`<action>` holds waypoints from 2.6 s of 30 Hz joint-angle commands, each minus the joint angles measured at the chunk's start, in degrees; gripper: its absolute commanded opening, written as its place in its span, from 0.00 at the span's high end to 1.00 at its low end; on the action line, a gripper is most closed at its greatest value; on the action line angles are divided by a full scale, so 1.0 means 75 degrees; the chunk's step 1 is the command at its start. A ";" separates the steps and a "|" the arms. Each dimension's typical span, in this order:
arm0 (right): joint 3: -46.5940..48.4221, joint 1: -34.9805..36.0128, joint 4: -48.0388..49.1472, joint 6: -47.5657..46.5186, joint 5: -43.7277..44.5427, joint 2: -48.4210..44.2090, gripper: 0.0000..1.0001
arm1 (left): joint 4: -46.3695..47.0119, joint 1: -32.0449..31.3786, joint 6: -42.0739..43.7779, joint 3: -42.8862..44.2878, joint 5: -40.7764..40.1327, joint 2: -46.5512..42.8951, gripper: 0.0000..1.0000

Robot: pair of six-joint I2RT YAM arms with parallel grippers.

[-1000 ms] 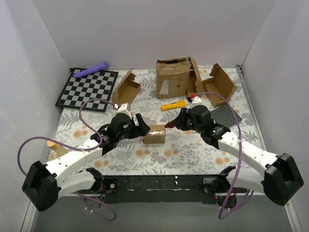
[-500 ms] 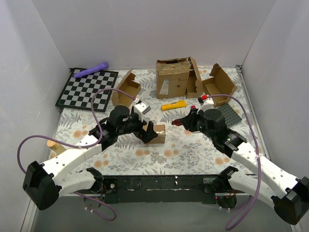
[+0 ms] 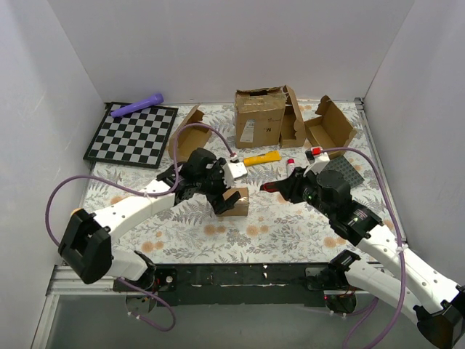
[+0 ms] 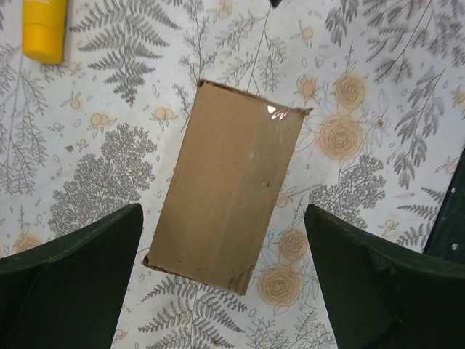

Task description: Unpack the express box

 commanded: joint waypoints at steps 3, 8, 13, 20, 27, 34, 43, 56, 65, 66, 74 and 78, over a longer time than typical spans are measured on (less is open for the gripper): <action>0.0046 0.0018 0.0167 -0.0072 -0.0123 -0.0092 0.99 | -0.0382 0.0025 0.0860 0.0397 -0.0130 0.0506 0.05; 0.0034 0.0018 0.0190 -0.0108 -0.0193 -0.0092 0.99 | -0.0206 0.0025 0.0942 0.0456 -0.0177 0.0869 0.05; -0.0025 0.0018 0.0260 -0.0084 -0.0217 -0.0150 0.99 | 0.0297 0.0025 0.0895 0.0328 -0.0212 0.1010 0.07; -0.0060 0.0018 0.0260 -0.0084 -0.0251 -0.0267 0.99 | 0.0404 0.0025 0.1036 0.0350 -0.0294 0.1244 0.17; -0.0036 0.0018 0.0214 -0.0073 -0.0216 -0.0408 0.99 | 0.0369 0.0025 0.0849 0.0269 -0.0247 0.1233 0.31; -0.0083 0.0006 0.0295 -0.0014 -0.0333 -0.0455 0.99 | 0.0310 -0.0091 0.0357 0.0105 -0.0118 0.0987 0.41; -0.0165 0.0018 0.0448 0.0361 -0.0673 -0.0314 0.99 | 0.0333 -0.0513 0.0040 -0.0223 -0.0294 0.0870 0.50; -0.0715 0.0006 0.0939 0.1215 -0.0615 -0.0360 0.99 | 0.0497 -0.0537 -0.0381 -0.0341 -0.0423 0.1010 0.54; -0.1126 0.0018 0.1619 0.1428 -0.0134 -0.0490 0.99 | 0.0603 -0.0584 -0.0429 -0.0388 -0.0423 0.1069 0.56; -0.1149 0.0018 0.1724 0.1428 -0.0134 -0.0490 0.99 | 0.0603 -0.0596 -0.0429 -0.0388 -0.0446 0.1069 0.56; -0.1243 0.0018 0.2194 0.1323 -0.0064 -0.0456 0.99 | 0.0626 -0.0607 -0.0359 -0.0434 -0.0470 0.1022 0.56; -0.1173 0.0030 0.2182 0.1252 -0.0192 -0.0162 0.99 | 0.0626 -0.0619 -0.0347 -0.0446 -0.0482 0.1034 0.57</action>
